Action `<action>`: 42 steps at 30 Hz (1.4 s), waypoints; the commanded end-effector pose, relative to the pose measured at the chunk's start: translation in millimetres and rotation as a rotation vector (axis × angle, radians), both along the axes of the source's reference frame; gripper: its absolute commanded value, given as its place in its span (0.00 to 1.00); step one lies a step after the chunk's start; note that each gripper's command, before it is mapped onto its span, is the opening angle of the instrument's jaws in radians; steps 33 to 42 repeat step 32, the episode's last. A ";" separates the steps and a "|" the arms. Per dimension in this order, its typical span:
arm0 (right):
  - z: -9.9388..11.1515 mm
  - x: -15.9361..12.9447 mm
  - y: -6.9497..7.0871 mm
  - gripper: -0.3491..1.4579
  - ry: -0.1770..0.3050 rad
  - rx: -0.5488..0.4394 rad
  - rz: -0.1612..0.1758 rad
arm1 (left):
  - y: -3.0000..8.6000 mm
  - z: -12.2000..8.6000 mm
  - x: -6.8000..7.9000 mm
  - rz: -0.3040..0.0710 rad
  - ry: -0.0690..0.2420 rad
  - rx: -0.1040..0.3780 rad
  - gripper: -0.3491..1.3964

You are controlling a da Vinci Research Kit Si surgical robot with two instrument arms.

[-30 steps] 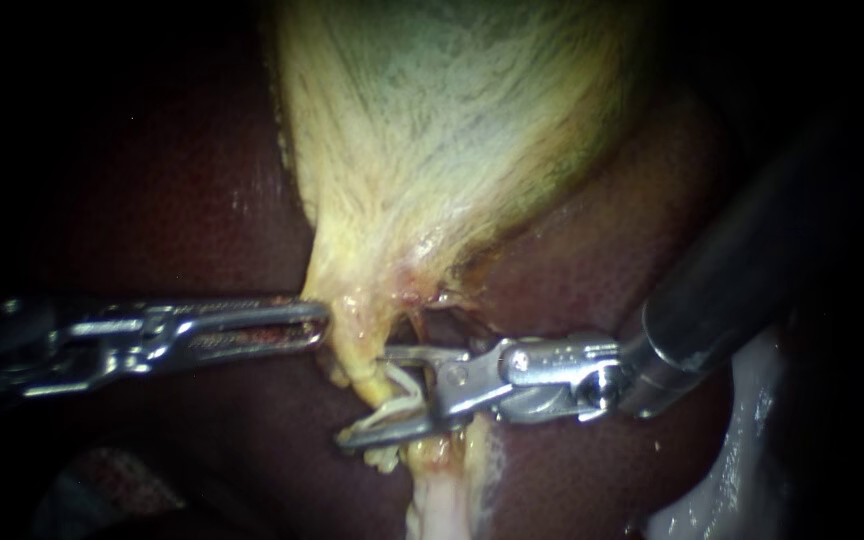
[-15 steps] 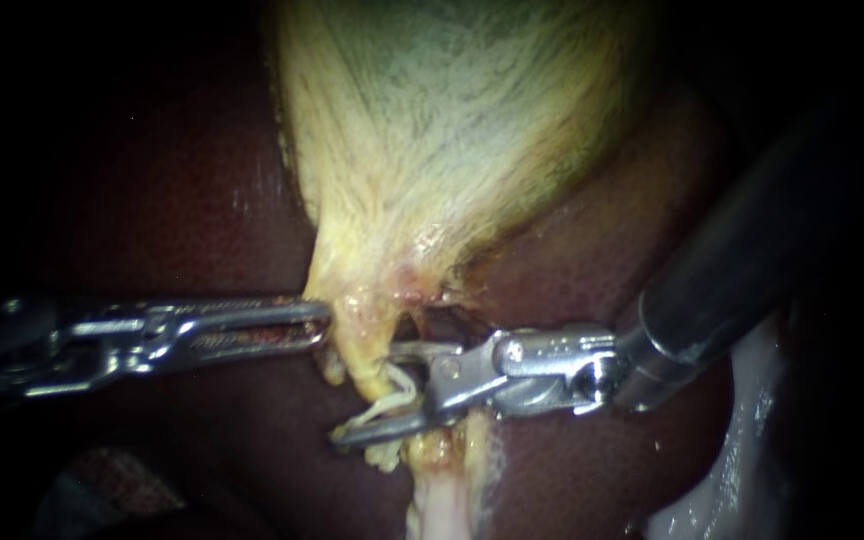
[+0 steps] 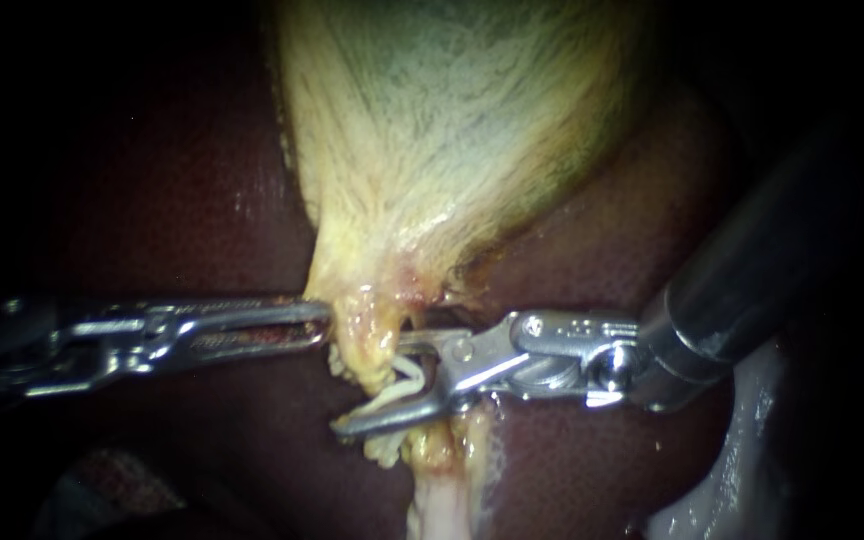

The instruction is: Clipping third clip left tube

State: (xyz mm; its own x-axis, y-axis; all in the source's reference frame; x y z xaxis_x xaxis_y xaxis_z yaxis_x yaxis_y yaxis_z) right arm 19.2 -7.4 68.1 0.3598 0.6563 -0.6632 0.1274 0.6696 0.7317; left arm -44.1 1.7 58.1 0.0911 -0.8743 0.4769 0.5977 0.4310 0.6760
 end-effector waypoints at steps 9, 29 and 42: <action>-0.1 -1.0 0.4 0.12 -0.048 0.136 0.022 | 0.0 0.1 -0.1 -0.001 0.001 0.000 0.00; 0.4 -1.4 0.3 0.00 -0.084 0.124 0.009 | 0.2 0.2 -0.3 -0.001 0.001 0.000 0.00; 0.4 -1.4 0.2 0.00 -0.084 0.123 0.009 | 0.3 0.3 -0.3 -0.001 0.001 0.000 0.00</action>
